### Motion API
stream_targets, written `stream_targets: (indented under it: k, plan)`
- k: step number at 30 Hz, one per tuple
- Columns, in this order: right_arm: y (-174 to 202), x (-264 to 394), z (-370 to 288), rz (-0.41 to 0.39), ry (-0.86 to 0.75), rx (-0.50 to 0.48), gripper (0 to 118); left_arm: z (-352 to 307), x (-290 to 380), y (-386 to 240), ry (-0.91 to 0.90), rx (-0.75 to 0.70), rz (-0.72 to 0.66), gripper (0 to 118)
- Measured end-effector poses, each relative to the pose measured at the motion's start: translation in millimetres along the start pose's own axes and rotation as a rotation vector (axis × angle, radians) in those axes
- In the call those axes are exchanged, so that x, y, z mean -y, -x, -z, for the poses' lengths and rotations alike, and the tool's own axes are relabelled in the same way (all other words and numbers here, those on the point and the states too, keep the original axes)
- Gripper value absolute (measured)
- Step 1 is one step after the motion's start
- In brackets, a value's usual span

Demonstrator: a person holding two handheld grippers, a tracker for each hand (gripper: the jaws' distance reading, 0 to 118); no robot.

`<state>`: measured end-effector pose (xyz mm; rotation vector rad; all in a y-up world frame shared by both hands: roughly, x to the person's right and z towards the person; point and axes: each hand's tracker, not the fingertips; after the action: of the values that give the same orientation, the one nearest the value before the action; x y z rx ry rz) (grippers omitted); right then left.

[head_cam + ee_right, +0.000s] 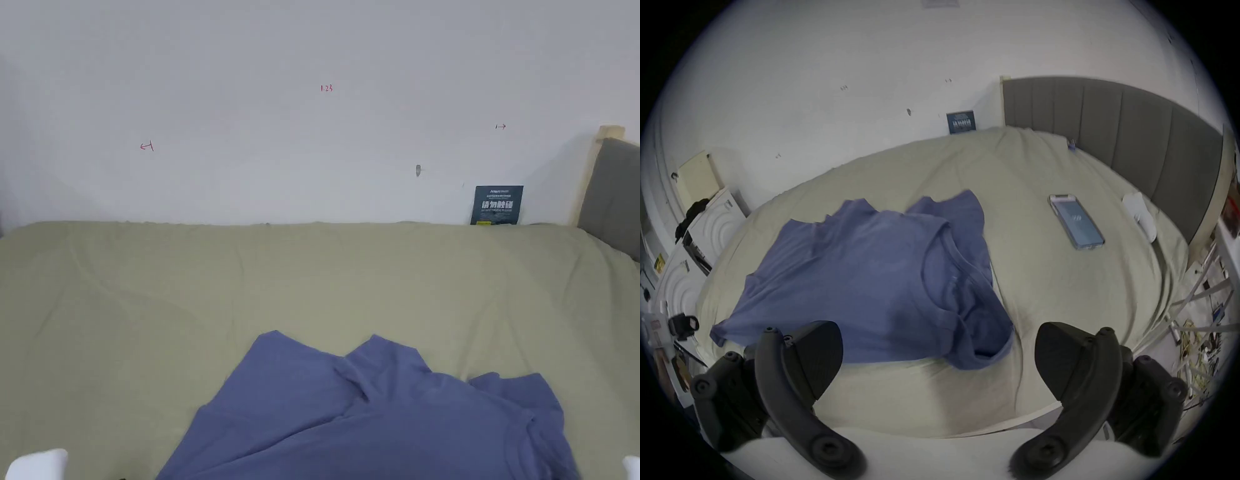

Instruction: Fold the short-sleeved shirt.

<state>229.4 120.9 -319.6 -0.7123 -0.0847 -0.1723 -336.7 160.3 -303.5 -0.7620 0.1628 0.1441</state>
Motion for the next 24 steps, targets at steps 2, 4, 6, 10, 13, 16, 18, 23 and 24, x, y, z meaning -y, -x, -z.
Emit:
stream_targets:
  k: [2, 4, 6, 10, 13, 16, 18, 23, 24]
  plan:
    - [17, -2, -37, -0.029, -0.107, -0.035, 69, -31, 0, -14, -0.073, 0.016, 0.04, 63]
    - [32, 2, -61, -0.078, -0.151, 0.034, 1, -41, 5, -11, -0.096, 0.054, 0.025, 0]
    - [43, 9, -86, -0.095, -0.219, 0.008, 0, -58, -7, -16, -0.123, 0.071, 0.005, 0]
    - [58, 19, -117, -0.123, -0.271, 0.033, 0, -81, 9, -6, -0.175, 0.105, -0.021, 0]
    - [64, 29, -130, -0.111, -0.31, 0.047, 1, -80, 20, 0, -0.176, 0.076, -0.008, 0]
    - [60, 34, -128, -0.104, -0.315, 0.037, 1, -78, 26, 7, -0.154, 0.067, -0.013, 0]
    - [62, 33, -128, -0.111, -0.31, 0.031, 1, -78, 27, 14, -0.144, 0.061, -0.009, 0]
    - [60, 32, -120, -0.115, -0.307, 0.018, 1, -68, 28, 34, -0.135, 0.045, -0.019, 0]
    - [62, 32, -119, -0.12, -0.306, 0.02, 1, -60, 28, 32, -0.122, 0.038, -0.014, 0]
